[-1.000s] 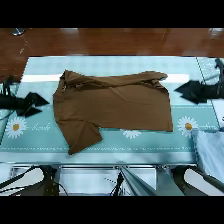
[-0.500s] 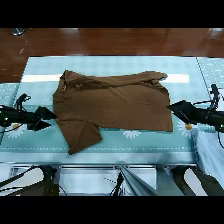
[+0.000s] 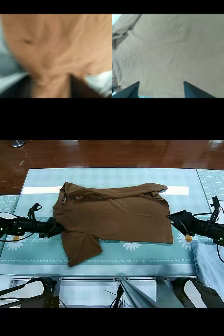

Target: Fold the shirts.

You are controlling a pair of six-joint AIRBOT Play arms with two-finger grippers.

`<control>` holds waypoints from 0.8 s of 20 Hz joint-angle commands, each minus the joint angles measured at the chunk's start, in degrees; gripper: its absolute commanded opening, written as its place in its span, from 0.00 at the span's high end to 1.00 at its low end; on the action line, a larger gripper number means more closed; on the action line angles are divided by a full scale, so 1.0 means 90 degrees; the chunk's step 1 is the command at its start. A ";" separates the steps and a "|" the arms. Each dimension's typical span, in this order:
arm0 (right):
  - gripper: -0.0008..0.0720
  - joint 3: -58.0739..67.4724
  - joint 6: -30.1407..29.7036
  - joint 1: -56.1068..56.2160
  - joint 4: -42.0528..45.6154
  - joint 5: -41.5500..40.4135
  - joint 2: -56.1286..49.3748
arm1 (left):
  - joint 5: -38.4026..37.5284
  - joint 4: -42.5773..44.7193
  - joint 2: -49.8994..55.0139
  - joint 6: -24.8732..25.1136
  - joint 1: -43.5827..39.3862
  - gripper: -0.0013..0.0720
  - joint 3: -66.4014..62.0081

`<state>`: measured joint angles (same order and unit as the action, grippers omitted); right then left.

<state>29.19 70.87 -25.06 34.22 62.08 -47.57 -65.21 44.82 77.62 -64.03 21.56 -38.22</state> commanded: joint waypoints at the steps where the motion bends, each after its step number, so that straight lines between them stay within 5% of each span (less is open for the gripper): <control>1: 0.14 0.0002 0.0197 -0.0226 0.0359 -0.0481 -0.0002 | 0.0007 -0.0102 0.0087 0.0119 -0.0061 0.96 -0.0032; 5: 0.14 0.0000 0.1256 -0.1158 0.2499 -0.0063 -0.0029 | -0.0141 -0.0102 0.0070 0.0119 -0.0056 0.96 -0.0141; 7: 0.14 -0.0005 0.1195 -0.1243 0.3019 0.0811 -0.0299 | -0.0134 -0.0102 0.0073 0.0117 -0.0056 0.96 -0.0153; 10: 0.14 -0.0078 0.0631 -0.1243 0.2827 0.1469 -0.0872 | -0.0141 -0.0102 0.0073 0.0112 -0.0058 0.96 -0.0153; 16: 0.14 -0.0078 0.0415 -0.1243 0.2358 0.1205 -0.1780 | -0.0214 -0.0102 0.0073 0.0090 -0.0058 0.95 -0.0153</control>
<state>28.53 75.99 -36.10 56.82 73.17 -60.01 -66.83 43.90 78.24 -63.11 21.08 -39.53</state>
